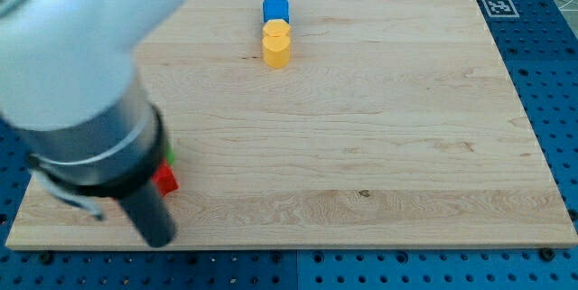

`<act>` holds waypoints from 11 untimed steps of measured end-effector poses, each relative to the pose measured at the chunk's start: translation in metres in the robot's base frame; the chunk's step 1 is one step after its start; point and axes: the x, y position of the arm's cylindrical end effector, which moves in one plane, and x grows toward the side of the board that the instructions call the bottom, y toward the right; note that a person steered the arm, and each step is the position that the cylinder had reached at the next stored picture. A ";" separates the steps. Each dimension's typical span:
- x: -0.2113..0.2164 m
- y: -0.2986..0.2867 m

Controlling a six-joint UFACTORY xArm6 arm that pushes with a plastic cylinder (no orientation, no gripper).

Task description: Push the red circle along with the red star towards right

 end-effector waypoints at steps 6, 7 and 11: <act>-0.050 -0.065; -0.050 -0.041; -0.027 0.045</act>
